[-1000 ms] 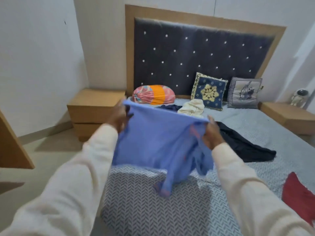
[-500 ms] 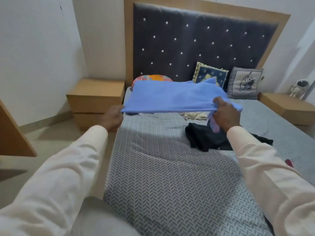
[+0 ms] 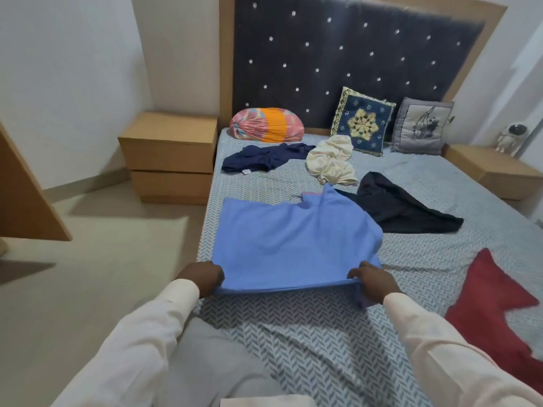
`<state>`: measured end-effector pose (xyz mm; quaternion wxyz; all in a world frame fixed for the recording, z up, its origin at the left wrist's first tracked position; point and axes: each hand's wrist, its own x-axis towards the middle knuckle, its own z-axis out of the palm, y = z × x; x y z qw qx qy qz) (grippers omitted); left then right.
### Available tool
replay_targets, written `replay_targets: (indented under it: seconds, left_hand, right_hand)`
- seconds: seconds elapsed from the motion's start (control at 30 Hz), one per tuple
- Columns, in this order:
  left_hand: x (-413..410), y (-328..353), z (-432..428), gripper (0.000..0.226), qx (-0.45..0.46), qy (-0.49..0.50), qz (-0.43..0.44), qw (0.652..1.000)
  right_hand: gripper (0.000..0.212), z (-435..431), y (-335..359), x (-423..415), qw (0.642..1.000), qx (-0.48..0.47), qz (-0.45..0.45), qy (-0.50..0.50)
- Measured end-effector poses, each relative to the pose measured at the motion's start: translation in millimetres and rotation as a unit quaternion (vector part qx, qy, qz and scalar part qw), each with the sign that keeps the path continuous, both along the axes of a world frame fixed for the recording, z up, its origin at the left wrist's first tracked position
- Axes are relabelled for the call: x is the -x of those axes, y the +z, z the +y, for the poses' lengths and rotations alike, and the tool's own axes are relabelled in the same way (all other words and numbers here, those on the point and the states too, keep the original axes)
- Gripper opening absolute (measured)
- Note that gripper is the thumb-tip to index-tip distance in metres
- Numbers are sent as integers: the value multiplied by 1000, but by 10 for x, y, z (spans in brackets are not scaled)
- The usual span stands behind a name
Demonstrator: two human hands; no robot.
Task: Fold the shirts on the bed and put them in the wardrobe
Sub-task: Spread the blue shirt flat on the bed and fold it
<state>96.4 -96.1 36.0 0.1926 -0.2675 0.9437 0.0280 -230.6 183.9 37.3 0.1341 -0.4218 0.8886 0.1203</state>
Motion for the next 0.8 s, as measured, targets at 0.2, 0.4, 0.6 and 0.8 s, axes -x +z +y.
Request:
replay_targets:
  seconds: [0.2, 0.4, 0.6, 0.8]
  left_hand:
    - [-155, -93, 358, 40, -31, -4, -89, 996]
    - [-228, -142, 712, 52, -81, 3, -167, 983]
    - [-181, -199, 629, 30, -140, 16, -104, 984]
    - [268, -340, 739, 65, -148, -5, 22, 989]
  right_hand:
    - [45, 289, -155, -353, 998, -48, 2, -33]
    - [42, 533, -180, -630, 996, -59, -8, -64]
    - [47, 858, -393, -637, 928, 189, -142, -289]
    - [41, 913, -819, -657, 857, 235, -109, -446]
